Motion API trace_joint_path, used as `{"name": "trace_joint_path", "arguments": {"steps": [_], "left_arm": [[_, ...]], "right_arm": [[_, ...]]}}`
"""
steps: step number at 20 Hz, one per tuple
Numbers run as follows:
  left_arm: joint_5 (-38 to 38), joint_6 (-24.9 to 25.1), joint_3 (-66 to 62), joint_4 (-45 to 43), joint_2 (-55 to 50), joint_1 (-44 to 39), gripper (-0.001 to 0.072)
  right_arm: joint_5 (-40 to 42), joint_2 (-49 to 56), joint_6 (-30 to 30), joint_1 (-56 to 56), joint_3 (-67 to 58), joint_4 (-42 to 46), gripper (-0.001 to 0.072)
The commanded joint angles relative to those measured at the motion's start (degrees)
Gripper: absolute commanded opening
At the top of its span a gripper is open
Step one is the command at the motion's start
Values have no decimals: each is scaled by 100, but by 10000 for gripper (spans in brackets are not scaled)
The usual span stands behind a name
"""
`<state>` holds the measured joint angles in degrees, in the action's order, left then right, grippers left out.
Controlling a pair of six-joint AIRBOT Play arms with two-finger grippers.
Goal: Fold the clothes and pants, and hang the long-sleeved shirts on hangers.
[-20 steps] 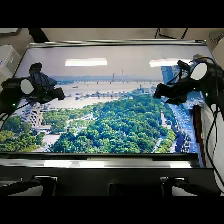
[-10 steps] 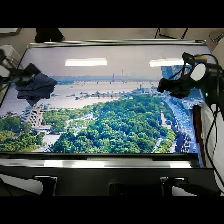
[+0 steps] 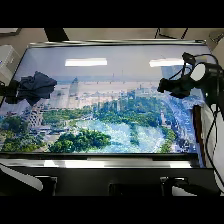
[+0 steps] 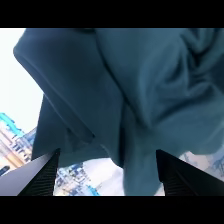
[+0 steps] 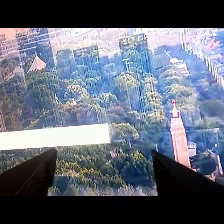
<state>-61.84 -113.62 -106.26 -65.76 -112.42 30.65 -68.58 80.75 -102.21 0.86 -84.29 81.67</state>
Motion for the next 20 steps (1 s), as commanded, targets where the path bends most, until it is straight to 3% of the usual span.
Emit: {"name": "trace_joint_path", "arguments": {"steps": [1,4,6,7,8,9,12,16,20], "left_arm": [[164,-35,-31,63,-315,9,715],[839,369,-31,297,-481,-175,713],[1187,369,-31,299,-514,-313,707],[1300,369,-31,299,-516,-372,560],[1298,369,-33,319,-503,-417,210],[1239,413,-33,393,-468,-466,35],[1268,1014,-44,479,24,-710,20],[1362,2553,-42,476,1725,-1333,20],[776,3150,-31,472,3670,-2507,20]], "right_arm": [[-50,2,-2,4,2,-2,668],[-350,2,-4,4,2,-48,668],[-699,-4,-160,4,2,-262,669],[-804,-13,-387,4,0,-457,669],[-848,-28,-461,4,-4,-632,669],[-844,-68,-446,4,-4,-737,669],[-748,-291,-142,4,-52,-498,669],[-734,-802,553,4,-470,529,669],[-566,-1366,756,4,-988,1495,668]]}}
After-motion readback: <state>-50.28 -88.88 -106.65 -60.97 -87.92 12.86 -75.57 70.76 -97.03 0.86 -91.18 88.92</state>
